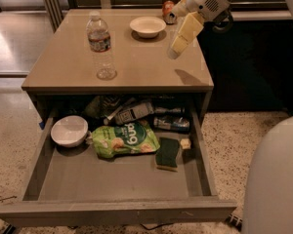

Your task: Place water bottle into top drawer

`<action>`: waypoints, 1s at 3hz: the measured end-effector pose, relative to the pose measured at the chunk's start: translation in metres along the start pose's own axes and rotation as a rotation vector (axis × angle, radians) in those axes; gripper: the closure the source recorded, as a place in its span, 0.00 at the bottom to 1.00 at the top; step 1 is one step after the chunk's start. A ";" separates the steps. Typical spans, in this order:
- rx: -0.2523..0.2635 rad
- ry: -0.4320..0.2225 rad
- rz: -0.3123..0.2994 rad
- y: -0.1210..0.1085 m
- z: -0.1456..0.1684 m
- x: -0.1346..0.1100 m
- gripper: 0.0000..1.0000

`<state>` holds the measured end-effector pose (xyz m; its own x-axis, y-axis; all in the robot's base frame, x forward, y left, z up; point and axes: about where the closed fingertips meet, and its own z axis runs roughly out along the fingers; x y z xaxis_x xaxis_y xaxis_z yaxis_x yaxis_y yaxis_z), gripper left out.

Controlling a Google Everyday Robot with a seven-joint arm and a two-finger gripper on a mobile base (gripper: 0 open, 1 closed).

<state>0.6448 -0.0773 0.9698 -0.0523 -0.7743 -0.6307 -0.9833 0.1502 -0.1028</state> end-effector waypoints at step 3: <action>-0.165 -0.255 0.065 0.004 0.020 -0.002 0.00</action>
Offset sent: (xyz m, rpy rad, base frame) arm -0.0082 -0.0114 -0.0108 0.2742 0.1579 0.0849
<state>0.6448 -0.0634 0.9553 -0.0911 -0.5837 -0.8069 -0.9954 0.0764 0.0571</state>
